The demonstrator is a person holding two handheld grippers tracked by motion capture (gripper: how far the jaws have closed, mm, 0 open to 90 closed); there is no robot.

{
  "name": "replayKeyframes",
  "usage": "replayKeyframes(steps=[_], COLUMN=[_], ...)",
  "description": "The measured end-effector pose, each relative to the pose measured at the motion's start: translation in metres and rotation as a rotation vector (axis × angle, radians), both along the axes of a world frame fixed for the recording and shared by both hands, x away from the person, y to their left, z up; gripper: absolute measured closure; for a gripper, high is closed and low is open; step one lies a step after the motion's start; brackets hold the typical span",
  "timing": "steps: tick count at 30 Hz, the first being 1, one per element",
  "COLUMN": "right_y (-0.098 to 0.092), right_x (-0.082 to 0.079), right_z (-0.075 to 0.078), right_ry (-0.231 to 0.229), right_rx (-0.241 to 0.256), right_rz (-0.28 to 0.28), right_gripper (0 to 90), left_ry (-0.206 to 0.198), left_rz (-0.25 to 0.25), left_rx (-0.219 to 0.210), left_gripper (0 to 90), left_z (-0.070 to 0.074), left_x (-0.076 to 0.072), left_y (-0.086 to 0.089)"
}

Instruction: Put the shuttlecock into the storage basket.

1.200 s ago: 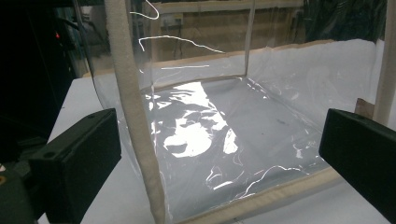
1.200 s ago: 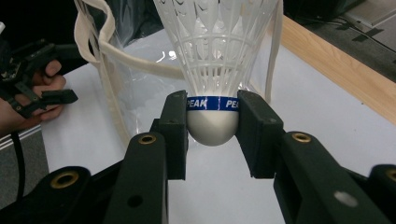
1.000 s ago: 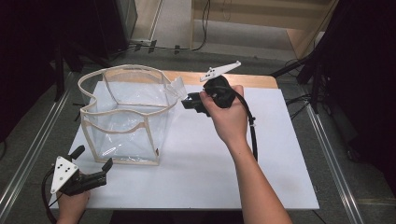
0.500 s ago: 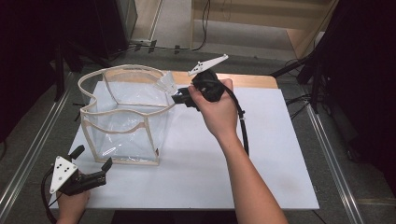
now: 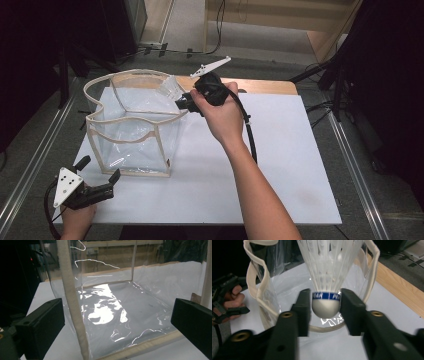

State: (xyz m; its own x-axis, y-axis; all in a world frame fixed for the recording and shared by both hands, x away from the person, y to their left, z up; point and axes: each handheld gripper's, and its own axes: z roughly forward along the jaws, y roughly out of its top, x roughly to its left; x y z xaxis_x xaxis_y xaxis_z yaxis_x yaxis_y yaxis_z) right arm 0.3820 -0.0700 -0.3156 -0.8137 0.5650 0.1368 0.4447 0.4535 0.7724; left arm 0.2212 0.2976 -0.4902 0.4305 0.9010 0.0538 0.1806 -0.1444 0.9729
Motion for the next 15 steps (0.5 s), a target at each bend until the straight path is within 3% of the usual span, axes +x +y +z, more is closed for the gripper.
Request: replayKeyframes(steps=[1, 3, 4, 5, 6, 8, 10, 11, 15], right_y=[0.000, 0.001, 0.001, -0.001, -0.001, -0.007, -0.009, -0.014, -0.022], right_x=[0.000, -0.002, -0.002, -0.005, -0.005, -0.010, -0.012, -0.016, -0.024], right_z=[0.000, -0.002, -0.002, -0.001, -0.001, -0.002, -0.002, -0.005, -0.010], right_ry=[0.000, -0.007, -0.007, -0.013, -0.013, -0.029, -0.033, -0.039, -0.070], right_rx=[0.000, -0.020, -0.020, -0.019, -0.019, -0.005, -0.001, -0.004, -0.020], right_rz=[0.000, 0.005, 0.005, 0.006, 0.006, 0.023, 0.023, 0.023, 0.016], right_gripper=[51.0, 32.3, 32.3, 19.3, 19.3, 8.3, 6.2, 0.0, 0.0], left_ry=[0.000, 0.000, -0.001, -0.001, -0.001, -0.001, -0.001, 0.001, 0.001], left_rz=[0.000, 0.000, -0.001, -0.001, -0.001, -0.001, -0.002, -0.001, -0.001], left_rx=[0.000, 0.000, 0.000, 0.002, 0.002, 0.005, 0.005, 0.005, 0.007], left_gripper=[0.0, 0.0, 0.0, 0.0, 0.0, 0.0, 0.0, 0.0, 0.0], left_z=[0.000, 0.000, 0.000, 0.000, 0.000, 0.000, 0.000, 0.000, 0.000], left_x=[0.000, 0.000, 0.000, 0.000, 0.000, 0.000, 0.000, 0.000, 0.000], left_y=[0.000, 0.000, 0.000, 0.000, 0.000, -0.001, 0.000, 0.000, 0.000])
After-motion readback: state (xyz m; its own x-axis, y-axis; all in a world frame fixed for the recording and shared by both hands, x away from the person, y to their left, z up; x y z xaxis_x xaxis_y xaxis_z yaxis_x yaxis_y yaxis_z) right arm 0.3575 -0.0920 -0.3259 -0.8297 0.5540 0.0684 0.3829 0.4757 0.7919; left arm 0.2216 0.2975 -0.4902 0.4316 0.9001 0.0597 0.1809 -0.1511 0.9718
